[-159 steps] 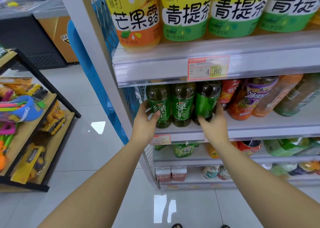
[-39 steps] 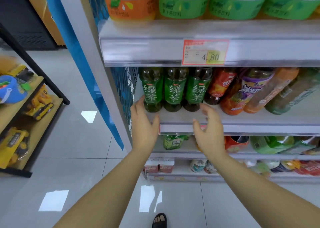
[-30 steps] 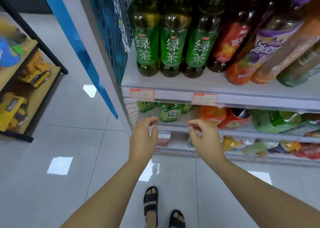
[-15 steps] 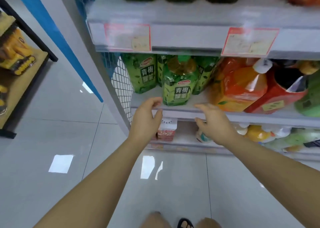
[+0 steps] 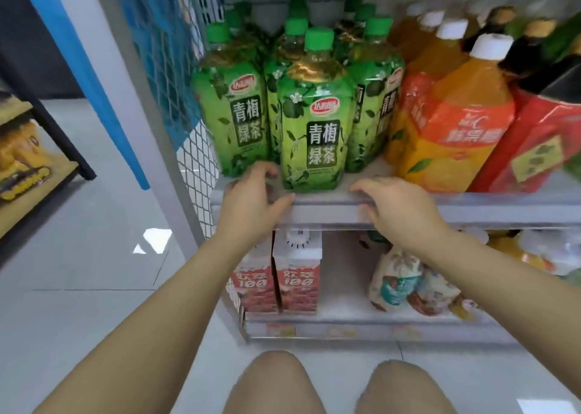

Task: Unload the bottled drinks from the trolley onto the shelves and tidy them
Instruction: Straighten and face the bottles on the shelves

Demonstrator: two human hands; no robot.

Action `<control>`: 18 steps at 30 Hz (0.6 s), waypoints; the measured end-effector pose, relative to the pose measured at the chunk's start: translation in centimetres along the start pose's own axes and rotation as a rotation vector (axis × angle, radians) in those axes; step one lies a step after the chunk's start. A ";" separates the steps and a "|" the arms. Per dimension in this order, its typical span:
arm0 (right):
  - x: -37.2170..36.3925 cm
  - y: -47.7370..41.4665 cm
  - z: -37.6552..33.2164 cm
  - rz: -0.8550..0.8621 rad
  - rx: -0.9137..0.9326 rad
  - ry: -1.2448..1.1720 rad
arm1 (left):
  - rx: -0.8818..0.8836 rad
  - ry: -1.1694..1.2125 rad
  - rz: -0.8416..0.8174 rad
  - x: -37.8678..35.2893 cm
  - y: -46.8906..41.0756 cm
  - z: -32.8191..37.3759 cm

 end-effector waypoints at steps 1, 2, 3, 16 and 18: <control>-0.1 0.0 0.0 0.016 0.007 0.006 | 0.026 0.068 0.004 0.3 -0.1 0.2; -0.1 0.1 -0.2 0.028 0.014 0.008 | 0.047 0.143 0.003 0.7 -0.3 0.7; 0.0 0.2 -0.3 0.040 0.020 0.009 | 0.059 0.213 0.000 1.1 -0.6 1.2; 0.5 0.3 -0.7 0.079 0.056 0.020 | 0.095 0.402 -0.011 4.1 -3.6 4.3; 0.5 0.4 -0.6 0.076 0.053 0.026 | 0.090 0.398 -0.032 4.7 -3.7 3.6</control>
Point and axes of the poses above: each hand's wrist, its own y-axis away from the middle knuckle, its own x-axis out of the back of the hand, z = x × y, the point moved 6 cm from there along -y, towards the middle knuckle, and after that the axes turned 9 degrees about -y, right-handed, at the moved point
